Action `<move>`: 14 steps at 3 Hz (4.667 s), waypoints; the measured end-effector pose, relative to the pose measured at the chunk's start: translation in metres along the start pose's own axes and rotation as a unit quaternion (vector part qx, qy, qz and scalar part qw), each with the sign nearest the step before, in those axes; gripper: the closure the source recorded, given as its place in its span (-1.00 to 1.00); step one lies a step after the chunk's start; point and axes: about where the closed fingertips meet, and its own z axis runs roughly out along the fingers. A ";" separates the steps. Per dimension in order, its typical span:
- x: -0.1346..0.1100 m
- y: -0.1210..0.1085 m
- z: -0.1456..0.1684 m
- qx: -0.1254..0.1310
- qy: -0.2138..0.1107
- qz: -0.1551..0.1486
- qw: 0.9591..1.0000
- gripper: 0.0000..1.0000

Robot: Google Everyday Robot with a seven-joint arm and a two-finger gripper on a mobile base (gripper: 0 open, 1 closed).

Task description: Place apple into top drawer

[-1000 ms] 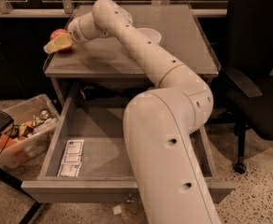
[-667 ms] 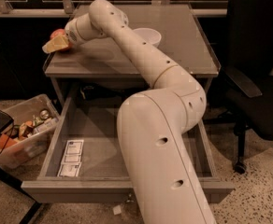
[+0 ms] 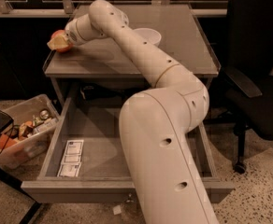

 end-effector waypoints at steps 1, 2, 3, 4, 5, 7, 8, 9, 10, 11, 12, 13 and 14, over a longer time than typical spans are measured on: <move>-0.006 -0.008 -0.039 0.031 -0.017 0.000 0.999 0.77; -0.025 -0.006 -0.107 0.072 -0.052 -0.011 0.996 1.00; -0.021 0.021 -0.170 0.081 -0.069 -0.019 0.994 1.00; 0.009 0.063 -0.215 0.059 -0.065 -0.017 0.996 1.00; 0.052 0.096 -0.245 0.039 -0.034 -0.003 0.999 1.00; 0.192 0.128 -0.249 0.019 0.079 0.081 0.993 1.00; 0.257 0.139 -0.247 0.012 0.113 0.116 0.987 1.00; 0.311 0.143 -0.236 0.029 0.132 0.134 0.982 1.00; 0.347 0.128 -0.218 0.079 0.146 0.141 0.976 1.00; 0.369 0.118 -0.201 0.114 0.154 0.154 0.969 0.62; 0.370 0.117 -0.201 0.120 0.155 0.156 0.968 0.16; 0.370 0.113 -0.202 0.131 0.152 0.156 0.967 -0.31; 0.369 0.107 -0.209 0.154 0.144 0.152 0.966 -0.77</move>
Offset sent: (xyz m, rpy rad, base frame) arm -0.0962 -0.1388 0.0783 0.0571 -0.1667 -0.1814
